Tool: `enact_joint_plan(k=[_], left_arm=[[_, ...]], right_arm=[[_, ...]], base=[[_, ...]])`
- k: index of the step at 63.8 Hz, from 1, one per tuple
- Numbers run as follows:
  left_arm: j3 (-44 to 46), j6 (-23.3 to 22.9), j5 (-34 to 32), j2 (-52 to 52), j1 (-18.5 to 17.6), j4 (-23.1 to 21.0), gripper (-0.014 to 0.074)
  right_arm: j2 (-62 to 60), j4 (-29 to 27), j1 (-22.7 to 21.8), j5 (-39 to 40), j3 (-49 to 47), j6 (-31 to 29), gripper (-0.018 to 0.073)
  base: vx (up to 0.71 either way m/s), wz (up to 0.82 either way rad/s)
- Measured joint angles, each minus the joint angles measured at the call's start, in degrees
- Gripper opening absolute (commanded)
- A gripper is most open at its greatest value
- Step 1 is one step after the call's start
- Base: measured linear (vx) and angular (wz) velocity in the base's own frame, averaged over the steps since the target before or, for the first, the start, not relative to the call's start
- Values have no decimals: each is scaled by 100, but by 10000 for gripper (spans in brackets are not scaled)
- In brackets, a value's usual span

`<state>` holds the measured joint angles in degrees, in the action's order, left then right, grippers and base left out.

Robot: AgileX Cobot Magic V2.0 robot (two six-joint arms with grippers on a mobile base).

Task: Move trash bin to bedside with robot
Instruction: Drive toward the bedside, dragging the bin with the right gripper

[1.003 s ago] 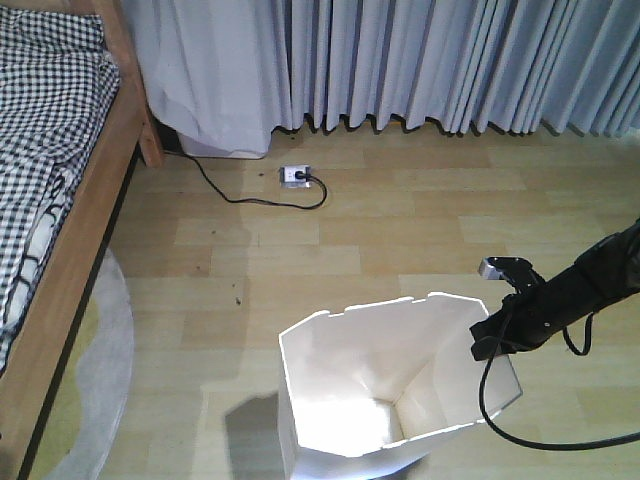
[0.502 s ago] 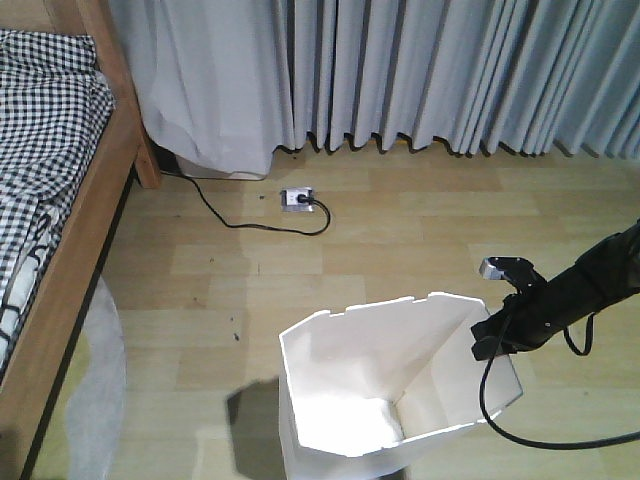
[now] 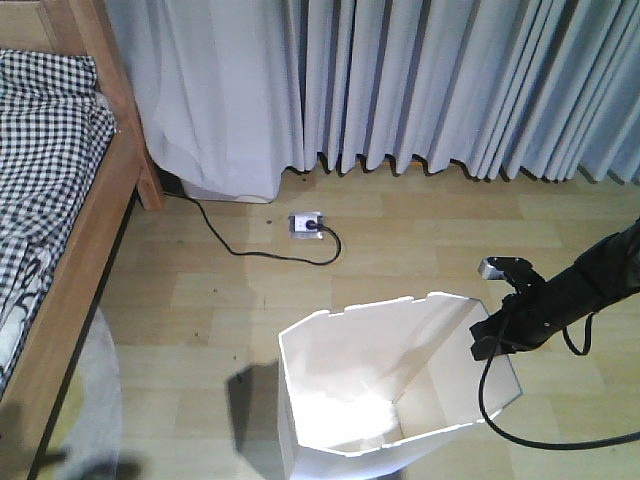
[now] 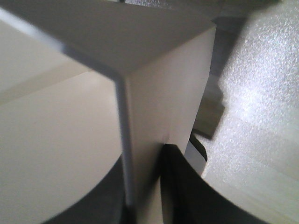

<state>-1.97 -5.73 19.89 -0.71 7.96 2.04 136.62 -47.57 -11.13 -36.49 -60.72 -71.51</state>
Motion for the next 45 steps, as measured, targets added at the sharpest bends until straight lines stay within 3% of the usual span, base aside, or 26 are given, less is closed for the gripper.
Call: enact_joint_plan(k=[45], left_arm=[[0, 0, 0, 0, 0, 0, -6]], right_arm=[[0, 0, 0, 0, 0, 0, -3]], base=[[21, -2]])
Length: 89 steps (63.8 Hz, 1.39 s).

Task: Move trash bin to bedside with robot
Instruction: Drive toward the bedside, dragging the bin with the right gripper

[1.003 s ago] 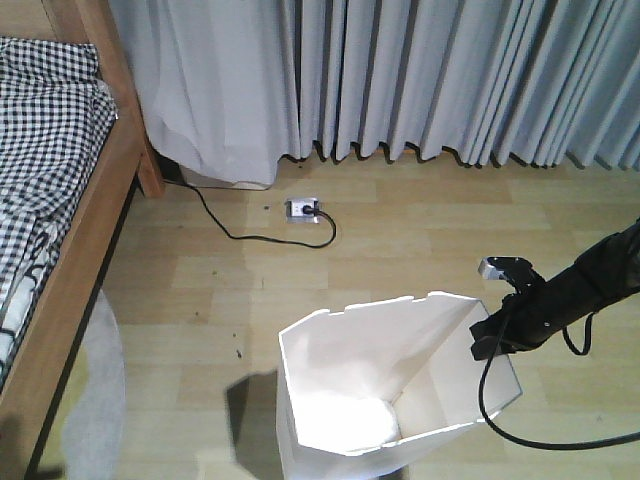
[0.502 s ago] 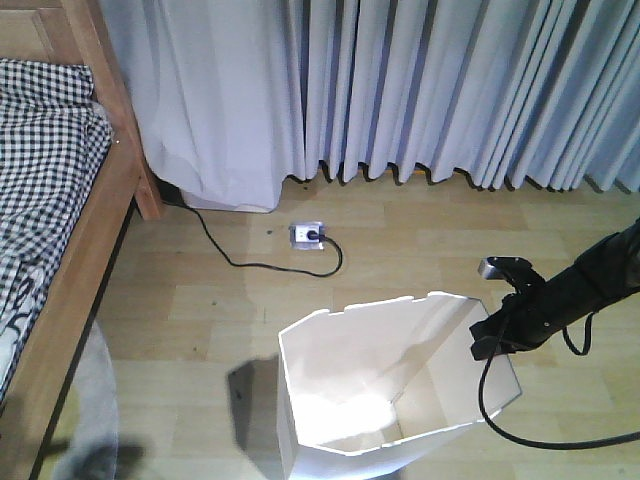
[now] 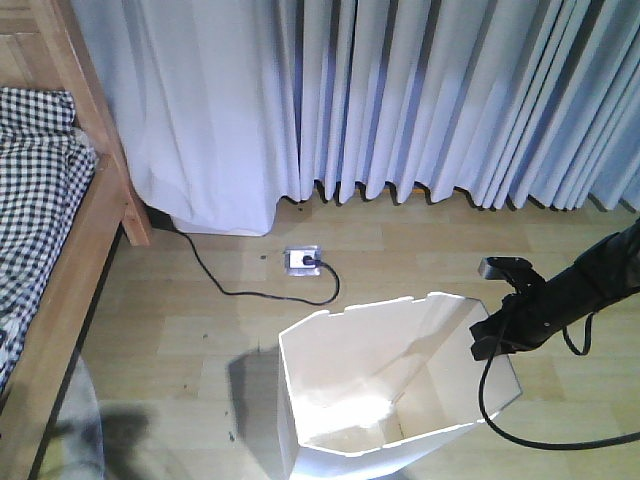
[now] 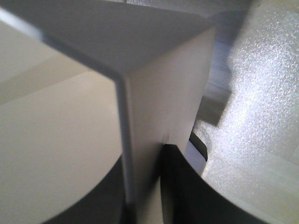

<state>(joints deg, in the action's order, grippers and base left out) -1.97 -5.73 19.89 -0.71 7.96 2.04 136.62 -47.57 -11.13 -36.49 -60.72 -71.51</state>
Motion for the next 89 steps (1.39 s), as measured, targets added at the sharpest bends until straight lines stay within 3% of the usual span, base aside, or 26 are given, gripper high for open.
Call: enact_joint_plan(k=[89], left_arm=[[0, 0, 0, 0, 0, 0, -6]], right_arm=[[0, 0, 0, 0, 0, 0, -3]], base=[[14, 0]])
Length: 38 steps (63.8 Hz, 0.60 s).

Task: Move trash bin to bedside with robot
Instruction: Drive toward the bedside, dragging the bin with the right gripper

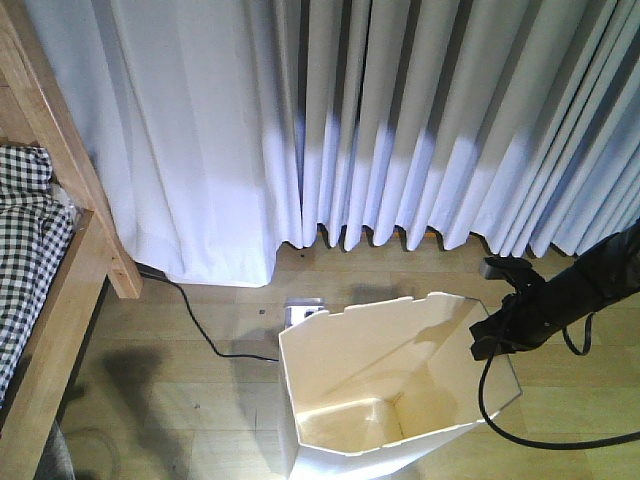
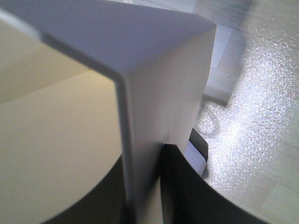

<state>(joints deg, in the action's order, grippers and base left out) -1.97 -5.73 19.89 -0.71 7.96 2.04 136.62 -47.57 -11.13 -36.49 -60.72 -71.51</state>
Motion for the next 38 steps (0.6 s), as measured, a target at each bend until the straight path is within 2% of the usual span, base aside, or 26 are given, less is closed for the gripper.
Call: enact_joint_plan(k=[38], left_arm=[[0, 0, 0, 0, 0, 0, -6]], right_arm=[[0, 0, 0, -5, 0, 0, -3]], base=[[2, -1]])
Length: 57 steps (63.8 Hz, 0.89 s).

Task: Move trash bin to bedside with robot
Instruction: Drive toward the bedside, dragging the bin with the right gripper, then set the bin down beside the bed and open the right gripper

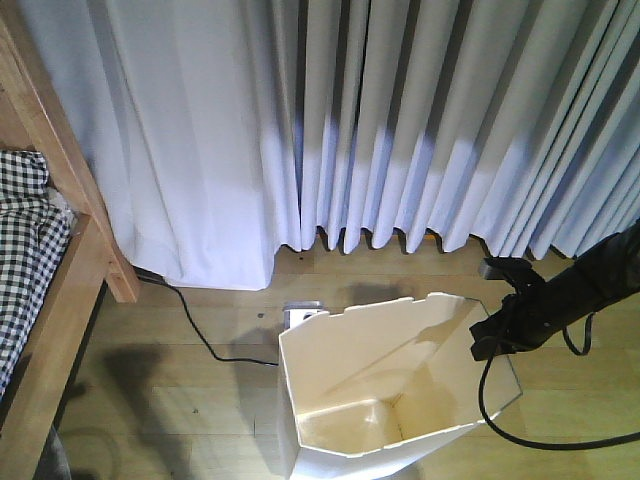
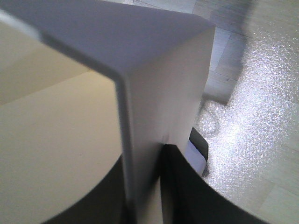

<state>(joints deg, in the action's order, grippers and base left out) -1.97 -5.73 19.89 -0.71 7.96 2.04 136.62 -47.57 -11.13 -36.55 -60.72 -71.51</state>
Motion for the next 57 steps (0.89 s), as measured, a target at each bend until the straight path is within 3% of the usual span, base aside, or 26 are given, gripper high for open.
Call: enact_joint_plan(k=[25, 36, 57], left_arm=[[0, 0, 0, 0, 0, 0, -6], [0, 0, 0, 0, 0, 0, -6], [0, 0, 0, 0, 0, 0, -6]], right_arm=[[0, -39, 0, 35, 0, -16, -3], [137, -450, 0, 431, -15, -86, -3], [1269, -789, 0, 1020, -1167, 230, -3]], base=[[0, 0], [0, 0], [0, 0]])
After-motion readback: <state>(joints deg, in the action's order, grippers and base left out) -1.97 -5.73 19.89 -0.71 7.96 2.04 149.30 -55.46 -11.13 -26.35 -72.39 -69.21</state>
